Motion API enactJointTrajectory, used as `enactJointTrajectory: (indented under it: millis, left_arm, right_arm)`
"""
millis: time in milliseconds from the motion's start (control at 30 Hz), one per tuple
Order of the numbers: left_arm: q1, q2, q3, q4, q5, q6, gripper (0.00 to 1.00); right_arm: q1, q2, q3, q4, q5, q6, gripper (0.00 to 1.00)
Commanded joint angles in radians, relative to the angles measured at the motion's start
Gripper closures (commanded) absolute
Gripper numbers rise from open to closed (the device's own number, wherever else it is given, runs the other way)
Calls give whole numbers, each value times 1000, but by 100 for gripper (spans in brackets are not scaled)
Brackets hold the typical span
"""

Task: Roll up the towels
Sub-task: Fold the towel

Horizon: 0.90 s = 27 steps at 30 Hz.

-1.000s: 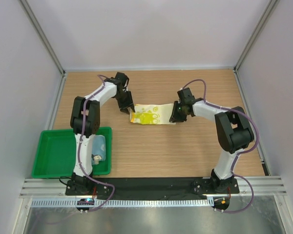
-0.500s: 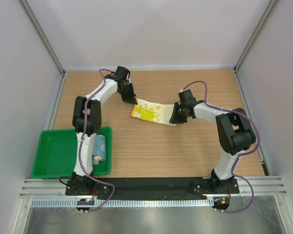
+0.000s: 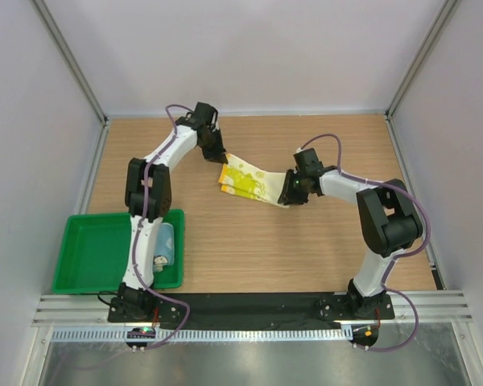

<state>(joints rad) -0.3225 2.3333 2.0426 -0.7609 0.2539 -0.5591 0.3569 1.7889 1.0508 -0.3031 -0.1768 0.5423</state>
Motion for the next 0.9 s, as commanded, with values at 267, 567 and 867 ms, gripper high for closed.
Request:
enactJointTrajectory:
  millis: [267,567,867]
  left_arm:
    - [8,100,104,-147,-130,50,78]
    - [7,-57,22,-155,-166,57,49]
    - [-76,-192,-154,-66,-116,-13,53]
  right_arm:
    - [-9,-129,104,-183,39,-44,53]
    - [-19,-76,328,-223,-29,-42,53]
    - [-67,124,332,-58,-187,31,67]
